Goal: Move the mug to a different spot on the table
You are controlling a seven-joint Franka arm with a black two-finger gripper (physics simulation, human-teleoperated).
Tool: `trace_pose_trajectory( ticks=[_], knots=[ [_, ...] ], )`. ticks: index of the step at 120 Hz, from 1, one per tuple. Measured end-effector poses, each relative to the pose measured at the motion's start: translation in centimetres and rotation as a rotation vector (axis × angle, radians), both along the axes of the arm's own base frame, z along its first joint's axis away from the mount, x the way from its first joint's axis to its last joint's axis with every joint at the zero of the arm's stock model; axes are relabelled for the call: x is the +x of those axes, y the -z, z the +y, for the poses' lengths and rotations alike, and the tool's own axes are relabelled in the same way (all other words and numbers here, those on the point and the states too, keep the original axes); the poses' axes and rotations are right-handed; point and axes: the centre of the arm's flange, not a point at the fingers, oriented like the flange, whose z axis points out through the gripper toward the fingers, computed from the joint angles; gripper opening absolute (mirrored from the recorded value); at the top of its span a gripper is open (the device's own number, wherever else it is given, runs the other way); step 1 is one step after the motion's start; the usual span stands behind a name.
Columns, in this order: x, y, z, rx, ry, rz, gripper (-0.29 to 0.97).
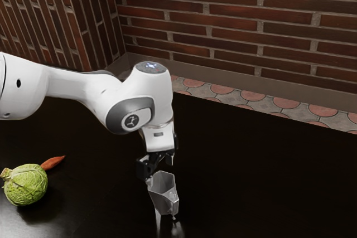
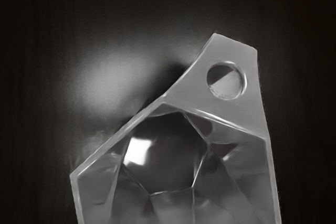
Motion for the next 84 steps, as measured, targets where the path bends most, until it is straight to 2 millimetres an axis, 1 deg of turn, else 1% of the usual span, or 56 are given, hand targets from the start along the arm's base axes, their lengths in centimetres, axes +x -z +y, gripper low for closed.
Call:
trace_pose_trajectory(
  ticks=[9, 27, 34, 40, 48, 56, 71, 84],
  knots=[
    [-0.7, 0.1, -1.6, -0.003, 0.024, -0.006, 0.68],
    [-2.9, 0.4, -6.4, -0.009, 0.099, -0.009, 0.68],
    [-3.4, 1.0, -7.5, -0.011, 0.114, -0.007, 0.68],
    [-3.3, 1.6, -7.7, -0.013, 0.110, -0.004, 0.68],
    [-2.8, 2.7, -7.0, -0.013, 0.086, 0.002, 0.68],
    [-2.9, 3.7, -6.5, 0.011, 0.088, -0.001, 0.68],
    [-3.9, 4.9, -8.1, 0.040, 0.126, -0.007, 0.68],
    [-3.8, 6.1, -8.7, 0.078, 0.164, -0.033, 0.68]
  ],
)
